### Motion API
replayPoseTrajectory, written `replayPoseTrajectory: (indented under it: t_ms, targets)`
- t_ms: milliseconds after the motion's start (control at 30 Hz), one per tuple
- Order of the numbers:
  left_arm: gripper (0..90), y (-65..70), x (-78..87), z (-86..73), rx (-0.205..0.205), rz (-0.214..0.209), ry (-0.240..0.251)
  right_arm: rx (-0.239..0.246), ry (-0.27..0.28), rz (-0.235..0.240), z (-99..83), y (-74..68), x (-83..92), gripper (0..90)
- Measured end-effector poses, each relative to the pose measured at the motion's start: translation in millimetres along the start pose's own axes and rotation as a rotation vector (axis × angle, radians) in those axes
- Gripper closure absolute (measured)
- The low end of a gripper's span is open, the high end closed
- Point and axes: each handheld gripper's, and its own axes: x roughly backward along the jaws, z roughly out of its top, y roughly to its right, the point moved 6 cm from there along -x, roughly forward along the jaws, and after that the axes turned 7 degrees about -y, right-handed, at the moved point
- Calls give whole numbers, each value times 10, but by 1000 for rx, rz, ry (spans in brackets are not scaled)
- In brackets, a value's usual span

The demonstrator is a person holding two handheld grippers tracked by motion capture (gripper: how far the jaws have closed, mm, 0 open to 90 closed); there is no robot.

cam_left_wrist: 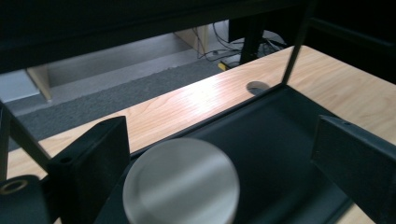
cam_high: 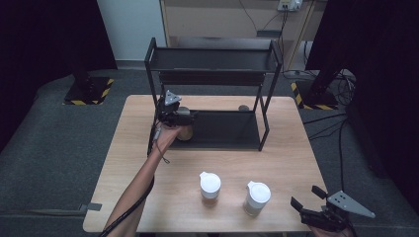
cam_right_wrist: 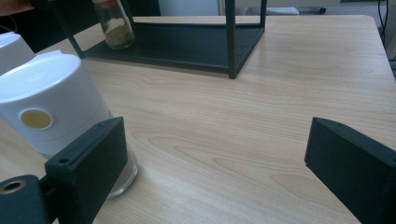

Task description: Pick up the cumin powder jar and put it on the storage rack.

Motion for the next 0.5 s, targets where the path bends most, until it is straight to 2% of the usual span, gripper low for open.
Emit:
replayPoseTrajectory:
  t_ms: [167, 267, 467, 500]
  targets:
    - [13, 18, 133, 53, -4, -33, 5, 2, 1, -1, 2, -3, 1, 61]
    - [13, 27, 233, 51, -2, -73, 1, 3, 5, -2, 1, -8, 9, 61]
    - [13, 40, 394, 52, -18, -103, 9, 5, 6, 0, 1, -8, 10, 61]
    - [13, 53, 469, 39, -16, -107, 26, 5, 4, 1, 3, -10, 8, 61]
